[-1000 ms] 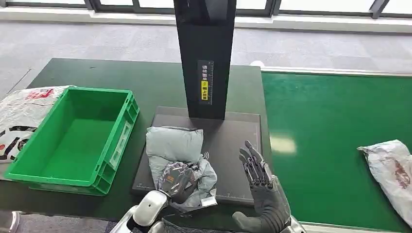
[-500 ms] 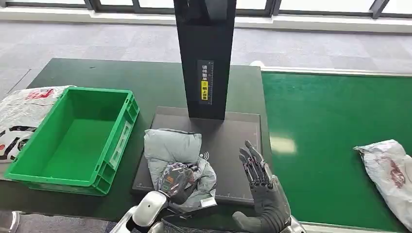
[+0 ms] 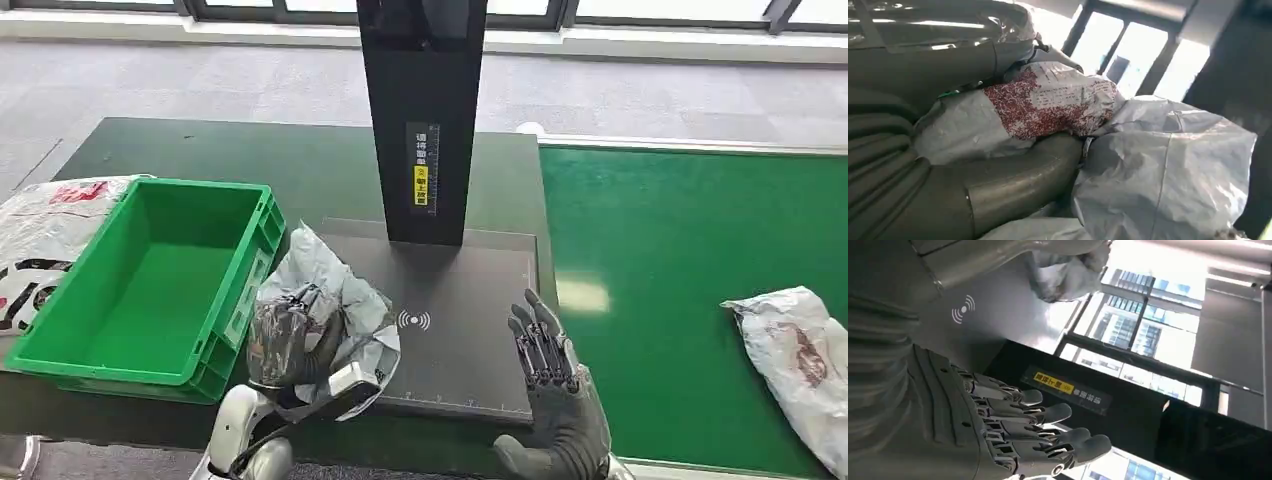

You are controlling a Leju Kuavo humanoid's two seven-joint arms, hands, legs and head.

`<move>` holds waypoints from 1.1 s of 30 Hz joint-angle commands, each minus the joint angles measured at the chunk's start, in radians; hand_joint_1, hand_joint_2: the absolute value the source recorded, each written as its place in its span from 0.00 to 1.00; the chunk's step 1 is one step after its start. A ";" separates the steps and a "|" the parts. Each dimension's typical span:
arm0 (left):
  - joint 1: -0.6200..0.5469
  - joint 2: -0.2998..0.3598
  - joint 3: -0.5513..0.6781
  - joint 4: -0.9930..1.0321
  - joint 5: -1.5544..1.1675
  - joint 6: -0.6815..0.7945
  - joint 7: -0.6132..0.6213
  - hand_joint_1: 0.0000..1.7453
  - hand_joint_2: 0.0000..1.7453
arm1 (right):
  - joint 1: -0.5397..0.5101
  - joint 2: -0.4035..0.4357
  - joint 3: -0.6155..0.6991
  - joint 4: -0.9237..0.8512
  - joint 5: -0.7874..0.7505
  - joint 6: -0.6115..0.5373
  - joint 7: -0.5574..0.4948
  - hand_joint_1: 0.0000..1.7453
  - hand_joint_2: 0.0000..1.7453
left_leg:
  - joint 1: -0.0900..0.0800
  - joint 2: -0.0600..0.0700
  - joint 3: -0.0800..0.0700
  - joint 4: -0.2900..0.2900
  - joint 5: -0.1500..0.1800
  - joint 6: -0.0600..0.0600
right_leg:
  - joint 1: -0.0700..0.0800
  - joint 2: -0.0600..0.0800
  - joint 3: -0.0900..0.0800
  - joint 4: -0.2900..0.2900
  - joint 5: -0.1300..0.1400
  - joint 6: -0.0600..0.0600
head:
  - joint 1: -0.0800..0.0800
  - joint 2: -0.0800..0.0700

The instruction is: Moved the parcel from conveyor to table for the left to box.

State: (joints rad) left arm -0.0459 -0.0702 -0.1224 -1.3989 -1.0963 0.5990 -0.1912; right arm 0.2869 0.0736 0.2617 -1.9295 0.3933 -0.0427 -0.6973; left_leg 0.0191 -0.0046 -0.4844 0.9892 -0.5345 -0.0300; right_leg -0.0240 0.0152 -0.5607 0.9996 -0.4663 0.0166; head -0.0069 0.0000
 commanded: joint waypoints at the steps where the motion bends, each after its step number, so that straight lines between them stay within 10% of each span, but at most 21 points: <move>1: 0.005 -0.008 0.060 -0.133 0.021 0.063 -0.035 1.00 1.00 | 0.001 -0.003 -0.004 0.010 -0.011 -0.007 -0.001 0.00 1.00 | 0.000 0.001 -0.001 -0.001 0.000 0.002 | 0.001 -0.001 -0.001 -0.002 0.000 -0.002 | 0.000 0.000; 19: -0.003 -0.002 0.063 -0.102 0.023 0.080 -0.039 1.00 1.00 | 0.000 0.008 0.000 0.003 -0.006 -0.007 -0.001 0.00 1.00 | 0.000 0.000 -0.001 -0.001 -0.001 0.002 | 0.001 -0.001 -0.001 -0.002 0.000 -0.002 | 0.000 0.000; 26: -0.242 0.069 0.411 0.009 0.163 0.099 -0.190 1.00 1.00 | -0.039 0.019 -0.015 0.042 -0.011 0.037 -0.001 0.00 1.00 | 0.001 0.001 -0.003 -0.001 0.001 0.001 | 0.001 -0.001 -0.003 -0.001 0.001 -0.003 | 0.000 0.000; 33: -0.264 0.085 0.421 0.044 0.185 0.099 -0.212 1.00 1.00 | -0.039 0.022 -0.016 0.042 -0.010 0.040 -0.001 0.00 1.00 | 0.001 0.002 0.000 -0.003 0.002 0.000 | 0.002 0.000 -0.002 -0.001 0.002 -0.003 | 0.000 0.000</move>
State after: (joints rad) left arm -0.2150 -0.0009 0.1809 -1.4644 -0.9098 0.6916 -0.3914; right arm 0.2781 0.0786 0.2636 -1.9348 0.3857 -0.0053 -0.6992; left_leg 0.0196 -0.0030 -0.4843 0.9892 -0.5346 -0.0310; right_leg -0.0235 0.0161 -0.5629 1.0016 -0.4666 0.0159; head -0.0069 0.0000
